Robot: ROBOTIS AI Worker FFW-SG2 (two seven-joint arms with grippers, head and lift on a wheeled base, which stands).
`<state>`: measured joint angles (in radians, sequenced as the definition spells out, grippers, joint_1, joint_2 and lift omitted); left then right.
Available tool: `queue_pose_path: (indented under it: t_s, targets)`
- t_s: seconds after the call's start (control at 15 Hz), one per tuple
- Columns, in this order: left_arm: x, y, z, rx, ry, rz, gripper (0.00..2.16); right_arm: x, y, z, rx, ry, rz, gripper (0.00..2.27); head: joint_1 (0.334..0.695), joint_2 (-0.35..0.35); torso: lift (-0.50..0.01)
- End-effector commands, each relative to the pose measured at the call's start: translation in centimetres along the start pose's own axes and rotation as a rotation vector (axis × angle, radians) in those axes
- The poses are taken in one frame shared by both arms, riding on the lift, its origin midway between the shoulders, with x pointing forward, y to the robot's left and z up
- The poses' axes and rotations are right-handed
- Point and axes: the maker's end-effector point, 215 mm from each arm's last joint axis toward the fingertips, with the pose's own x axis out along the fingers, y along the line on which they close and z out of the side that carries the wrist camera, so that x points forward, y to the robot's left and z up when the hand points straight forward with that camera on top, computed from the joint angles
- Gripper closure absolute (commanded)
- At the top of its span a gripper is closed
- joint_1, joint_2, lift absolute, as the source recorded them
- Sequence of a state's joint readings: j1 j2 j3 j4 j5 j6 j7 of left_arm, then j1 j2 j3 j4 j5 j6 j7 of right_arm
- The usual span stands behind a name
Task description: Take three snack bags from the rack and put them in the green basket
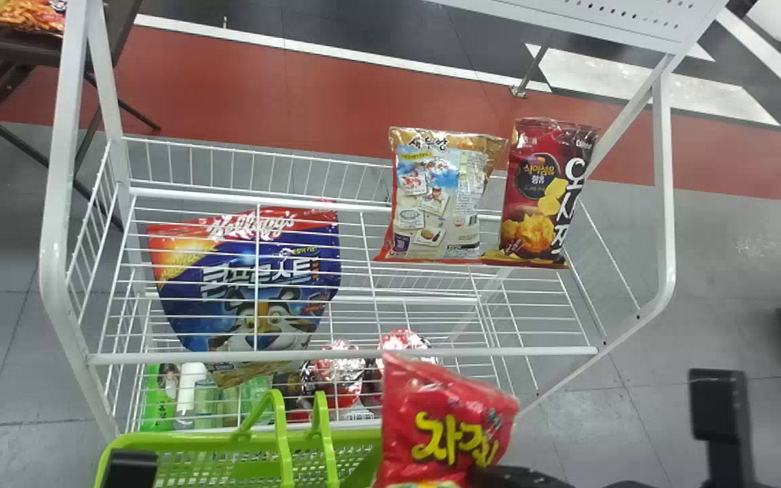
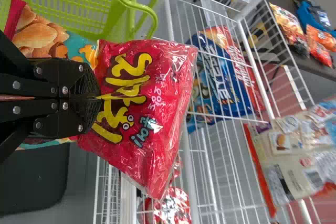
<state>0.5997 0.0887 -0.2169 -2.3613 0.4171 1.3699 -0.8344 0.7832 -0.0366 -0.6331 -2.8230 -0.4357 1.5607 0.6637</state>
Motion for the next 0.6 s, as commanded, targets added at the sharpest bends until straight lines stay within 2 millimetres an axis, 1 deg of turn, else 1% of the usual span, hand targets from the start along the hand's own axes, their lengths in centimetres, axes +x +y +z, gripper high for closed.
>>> queue_pose_path:
  t_s: [0.0,0.07,0.2,0.27,0.33,0.53]
  targets:
    - [0.2,-0.4,-0.2,0.002,-0.001,-0.011,2.13,2.7,1.0,-3.9,-0.031,0.128,-0.006,2.02,0.695,-0.35,-0.006]
    - [0.4,-0.5,-0.2,0.003,0.0,-0.015,2.13,3.9,1.6,-5.8,-0.045,0.184,-0.001,2.02,0.695,-0.35,-0.006]
    - [0.5,-0.5,-0.3,0.005,0.002,-0.016,2.13,5.6,2.9,-8.8,-0.077,0.271,0.011,2.02,0.695,-0.35,-0.006]
    - [0.6,-0.6,-0.3,0.006,0.002,-0.018,2.13,6.4,3.7,-9.7,-0.097,0.293,0.023,2.02,0.695,-0.35,-0.006]
    - [0.7,-0.7,-0.3,0.008,0.002,-0.02,2.13,7.0,4.3,-9.6,-0.117,0.283,0.034,2.02,0.695,-0.35,-0.006]
    - [0.9,-0.6,-0.3,0.009,0.005,-0.02,2.13,8.8,7.2,-8.3,-0.165,0.219,0.11,2.02,0.695,-0.35,-0.006]
